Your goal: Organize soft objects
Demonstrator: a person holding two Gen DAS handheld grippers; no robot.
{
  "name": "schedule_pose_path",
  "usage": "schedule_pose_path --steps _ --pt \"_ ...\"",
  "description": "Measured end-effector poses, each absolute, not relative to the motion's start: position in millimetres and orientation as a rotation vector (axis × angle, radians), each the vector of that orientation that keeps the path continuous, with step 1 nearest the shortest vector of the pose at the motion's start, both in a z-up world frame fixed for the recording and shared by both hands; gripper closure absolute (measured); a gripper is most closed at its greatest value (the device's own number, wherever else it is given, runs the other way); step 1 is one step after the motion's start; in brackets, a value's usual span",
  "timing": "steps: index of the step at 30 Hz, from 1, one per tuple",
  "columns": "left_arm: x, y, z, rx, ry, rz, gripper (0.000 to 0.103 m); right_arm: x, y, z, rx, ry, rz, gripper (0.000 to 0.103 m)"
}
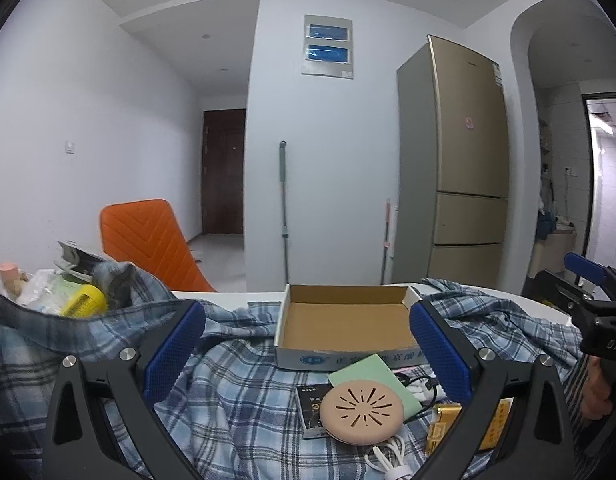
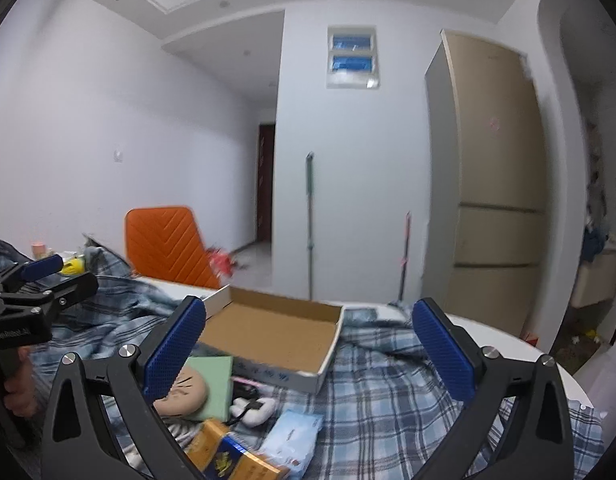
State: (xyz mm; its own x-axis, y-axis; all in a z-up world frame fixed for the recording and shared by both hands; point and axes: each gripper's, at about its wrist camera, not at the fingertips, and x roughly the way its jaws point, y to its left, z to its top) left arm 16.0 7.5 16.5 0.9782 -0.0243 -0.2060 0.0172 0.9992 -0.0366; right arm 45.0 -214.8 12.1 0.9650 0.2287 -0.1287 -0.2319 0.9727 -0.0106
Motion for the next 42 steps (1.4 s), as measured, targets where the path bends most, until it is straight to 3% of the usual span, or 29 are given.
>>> schedule_pose_path --steps 9,26,32,42 --pt "8.1 -9.5 33.3 -0.019 0.315 -0.024 0.0 64.8 -214.9 45.7 0.006 0.378 0.308 0.0" --pt "48.8 -9.8 -37.6 -0.026 0.565 -0.054 0.0 91.9 -191.4 -24.8 -0.111 0.641 0.396 0.006" --pt "49.9 -8.9 -38.6 -0.029 0.573 -0.049 0.0 91.2 -177.5 -39.4 -0.163 0.715 0.449 0.007" --pt "48.6 -3.9 -36.0 -0.051 0.56 -0.028 0.0 87.0 -144.8 -61.1 -0.418 0.861 0.525 0.019"
